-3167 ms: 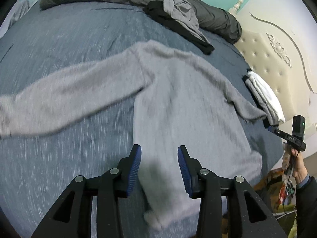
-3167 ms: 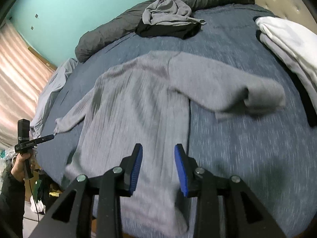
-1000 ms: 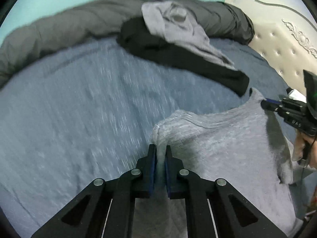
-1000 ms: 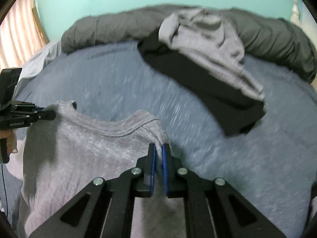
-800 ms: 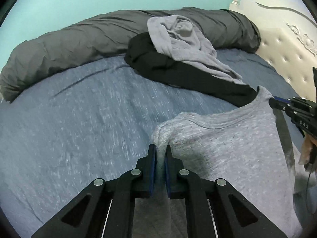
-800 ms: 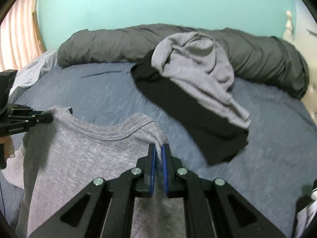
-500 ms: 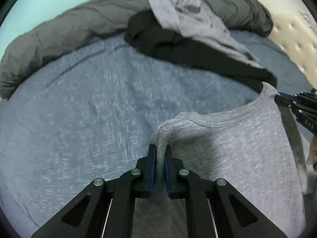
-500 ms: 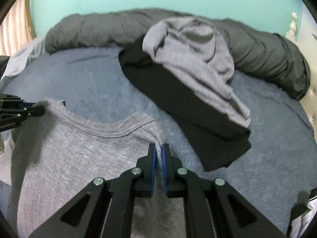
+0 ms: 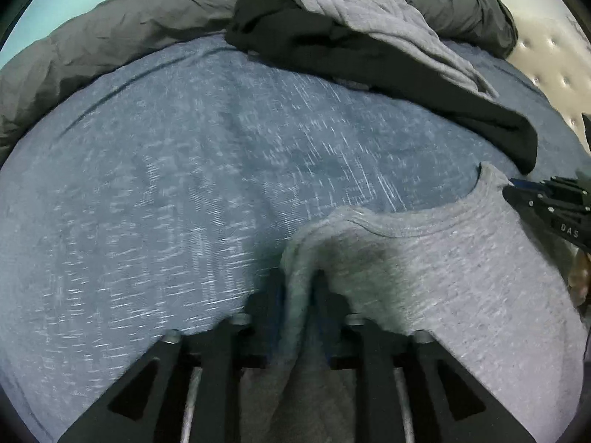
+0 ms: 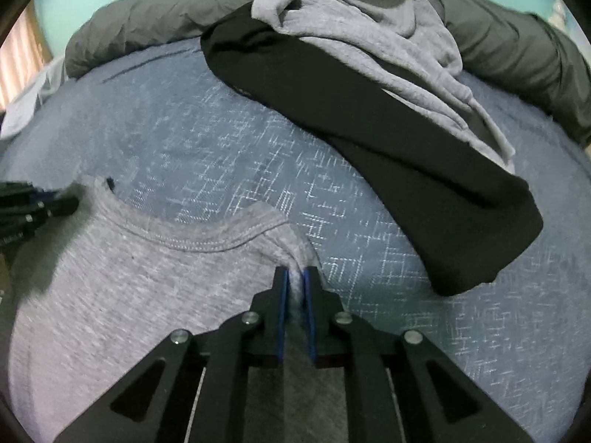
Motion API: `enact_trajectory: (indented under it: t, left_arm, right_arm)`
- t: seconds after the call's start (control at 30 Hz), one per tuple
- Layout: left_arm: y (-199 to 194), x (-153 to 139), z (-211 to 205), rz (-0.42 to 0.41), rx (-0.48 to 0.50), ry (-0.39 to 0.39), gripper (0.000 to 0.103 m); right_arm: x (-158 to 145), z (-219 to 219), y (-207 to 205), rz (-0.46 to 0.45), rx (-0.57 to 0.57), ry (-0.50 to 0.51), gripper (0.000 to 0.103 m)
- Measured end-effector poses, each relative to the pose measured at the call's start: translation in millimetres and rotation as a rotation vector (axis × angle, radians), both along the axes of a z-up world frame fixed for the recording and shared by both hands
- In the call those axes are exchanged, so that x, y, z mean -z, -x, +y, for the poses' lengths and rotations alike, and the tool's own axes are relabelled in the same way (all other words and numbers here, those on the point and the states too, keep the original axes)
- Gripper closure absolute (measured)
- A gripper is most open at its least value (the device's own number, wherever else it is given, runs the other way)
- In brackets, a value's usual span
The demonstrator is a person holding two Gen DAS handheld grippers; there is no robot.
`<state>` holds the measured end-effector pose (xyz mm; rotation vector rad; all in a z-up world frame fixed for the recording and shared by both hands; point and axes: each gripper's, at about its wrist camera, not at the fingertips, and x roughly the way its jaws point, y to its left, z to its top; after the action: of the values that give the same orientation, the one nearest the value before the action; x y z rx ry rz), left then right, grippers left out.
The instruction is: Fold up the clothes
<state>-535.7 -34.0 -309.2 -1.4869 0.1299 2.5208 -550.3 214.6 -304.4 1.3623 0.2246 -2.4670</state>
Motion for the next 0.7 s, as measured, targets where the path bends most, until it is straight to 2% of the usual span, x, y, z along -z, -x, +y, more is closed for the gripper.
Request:
enact_trajectory:
  t: [0.03, 0.1, 0.2, 0.3, 0.47, 0.57, 0.7]
  left_arm:
    - [-2.4, -6.8, -4.6, 0.007, -0.010, -0.027, 0.063]
    - [-12.7, -23.7, -20.0, 0.009, -0.041, -0.113, 0.062]
    - [-42.8, -44.3, -44.3, 0.026, -0.092, -0.218, 0.058]
    - [-80.5, -56.3, -62.7, 0.038, -0.119, -0.265, 0.058]
    - [-140.2, -56.6, -87.3, 0.034, -0.115, -0.244, 0.058]
    - [-168.2, -52.6, -107.7, 0.018, -0.135, -0.243, 0.058]
    - [-203.1, -46.8, -138.3, -0.004, -0.180, -0.249, 0.053]
  right_arm:
    - [-3.5, 3.4, 0.3, -0.006, 0.008, 0.014, 0.084]
    - [-15.3, 9.8, -5.6, 0.014, 0.033, 0.023, 0.075]
    - [-39.4, 29.8, -30.4, 0.066, 0.083, 0.083, 0.074]
    - [-56.3, 53.7, -59.0, 0.089, 0.142, 0.191, 0.074]
    - [-66.4, 72.7, -130.6, 0.104, 0.149, 0.330, 0.074]
    - [-67.4, 70.5, -174.0, 0.100, 0.125, 0.377, 0.073]
    - [-66.7, 70.2, -227.9, 0.085, 0.117, 0.457, 0.064]
